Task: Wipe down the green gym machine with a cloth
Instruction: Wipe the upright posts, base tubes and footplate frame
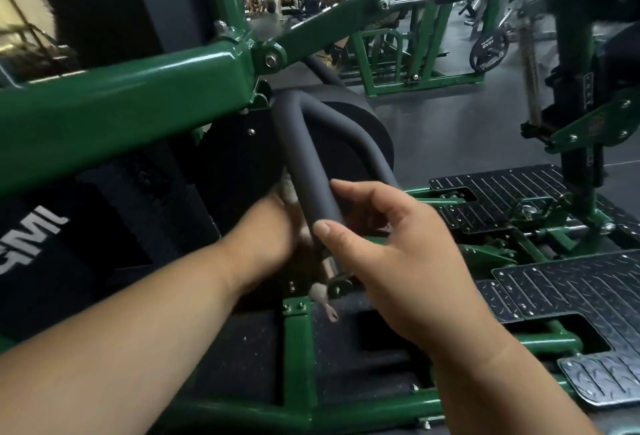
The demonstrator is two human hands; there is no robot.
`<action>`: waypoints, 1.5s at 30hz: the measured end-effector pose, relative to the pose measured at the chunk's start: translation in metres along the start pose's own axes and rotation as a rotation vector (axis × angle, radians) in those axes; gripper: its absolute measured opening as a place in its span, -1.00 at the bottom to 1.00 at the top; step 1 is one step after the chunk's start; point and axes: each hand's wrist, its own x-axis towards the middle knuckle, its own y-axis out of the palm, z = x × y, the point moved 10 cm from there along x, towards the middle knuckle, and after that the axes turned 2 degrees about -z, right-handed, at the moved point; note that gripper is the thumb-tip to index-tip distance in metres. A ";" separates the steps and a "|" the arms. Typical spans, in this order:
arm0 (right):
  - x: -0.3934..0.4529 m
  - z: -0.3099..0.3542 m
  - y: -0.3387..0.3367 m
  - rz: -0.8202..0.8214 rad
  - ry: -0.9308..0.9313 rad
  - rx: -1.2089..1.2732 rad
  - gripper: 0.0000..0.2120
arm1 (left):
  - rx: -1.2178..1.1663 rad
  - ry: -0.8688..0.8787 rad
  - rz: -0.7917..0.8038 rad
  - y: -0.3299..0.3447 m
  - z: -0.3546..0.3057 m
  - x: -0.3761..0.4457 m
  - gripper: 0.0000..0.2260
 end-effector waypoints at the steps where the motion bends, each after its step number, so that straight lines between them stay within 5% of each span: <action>1: -0.001 0.001 0.000 -0.010 0.007 -0.003 -0.58 | 0.035 -0.029 -0.075 -0.017 -0.002 0.000 -0.53; 7: -0.006 0.012 -0.006 -0.083 -0.028 -0.086 -0.64 | 0.631 0.154 -0.433 -0.094 -0.076 -0.032 -0.62; 10: -0.002 0.040 0.001 -0.089 -0.104 -0.355 -0.59 | 0.894 0.401 -0.565 -0.108 -0.124 -0.049 -0.59; 16: 0.034 0.084 0.050 -0.016 -0.226 -0.862 -0.32 | 1.347 0.460 -0.689 -0.142 -0.154 -0.014 -0.51; 20: 0.049 0.074 0.060 -0.012 -0.183 -0.798 -0.30 | 1.467 0.394 -0.672 -0.164 -0.152 0.034 -0.37; 29: 0.047 0.076 0.058 -0.084 -0.206 -0.899 -0.35 | 1.561 0.311 -0.542 -0.156 -0.130 0.107 -0.62; 36: 0.044 0.081 0.065 -0.145 -0.282 -1.151 -0.32 | 1.657 0.287 -0.493 -0.170 -0.127 0.089 -0.48; 45: 0.055 0.111 0.105 0.029 -0.328 -1.277 -0.24 | 1.687 0.277 -0.506 -0.238 -0.104 0.019 -0.43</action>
